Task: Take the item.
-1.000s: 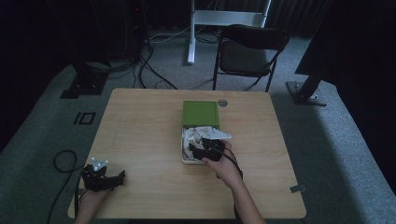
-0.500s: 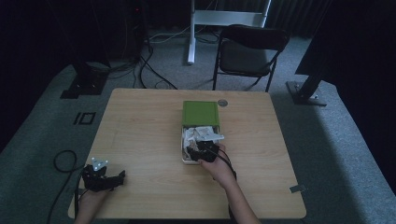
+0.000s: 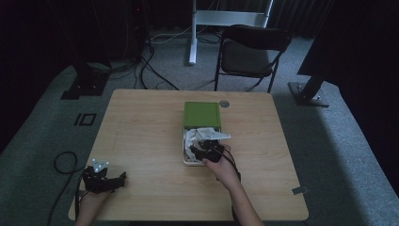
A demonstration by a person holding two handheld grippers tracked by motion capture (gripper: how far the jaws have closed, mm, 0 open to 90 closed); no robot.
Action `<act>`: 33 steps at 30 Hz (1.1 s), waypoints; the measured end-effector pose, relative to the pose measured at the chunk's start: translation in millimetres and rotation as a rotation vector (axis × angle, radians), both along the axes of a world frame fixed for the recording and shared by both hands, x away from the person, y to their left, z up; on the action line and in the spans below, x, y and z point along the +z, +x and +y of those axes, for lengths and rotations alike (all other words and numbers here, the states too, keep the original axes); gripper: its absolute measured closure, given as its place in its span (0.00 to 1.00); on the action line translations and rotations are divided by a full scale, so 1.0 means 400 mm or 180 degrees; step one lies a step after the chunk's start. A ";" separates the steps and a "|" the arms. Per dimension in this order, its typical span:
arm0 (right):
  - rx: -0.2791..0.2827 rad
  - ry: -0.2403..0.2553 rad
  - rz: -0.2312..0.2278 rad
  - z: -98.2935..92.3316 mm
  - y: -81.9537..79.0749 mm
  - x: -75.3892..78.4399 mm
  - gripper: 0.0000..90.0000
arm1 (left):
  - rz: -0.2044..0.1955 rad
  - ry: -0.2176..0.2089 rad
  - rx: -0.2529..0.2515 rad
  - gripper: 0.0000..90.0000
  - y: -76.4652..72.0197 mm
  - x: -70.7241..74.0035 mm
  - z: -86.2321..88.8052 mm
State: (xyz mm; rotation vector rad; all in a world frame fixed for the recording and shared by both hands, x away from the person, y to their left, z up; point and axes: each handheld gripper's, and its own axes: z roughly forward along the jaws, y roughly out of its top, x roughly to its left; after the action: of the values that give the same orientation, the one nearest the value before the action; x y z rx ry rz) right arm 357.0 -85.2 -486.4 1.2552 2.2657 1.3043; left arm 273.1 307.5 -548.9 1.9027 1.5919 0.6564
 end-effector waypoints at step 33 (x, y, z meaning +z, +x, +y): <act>-0.0104 0.0140 -0.0389 -0.108 0.023 0.146 0.74 | 0.0000 0.0003 -0.0002 0.03 0.000 0.000 0.000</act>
State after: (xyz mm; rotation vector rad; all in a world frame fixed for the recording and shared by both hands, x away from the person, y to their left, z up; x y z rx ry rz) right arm 366.1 -128.5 -428.2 1.1871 2.1353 1.3865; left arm 273.2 307.5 -548.9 1.9038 1.5911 0.6571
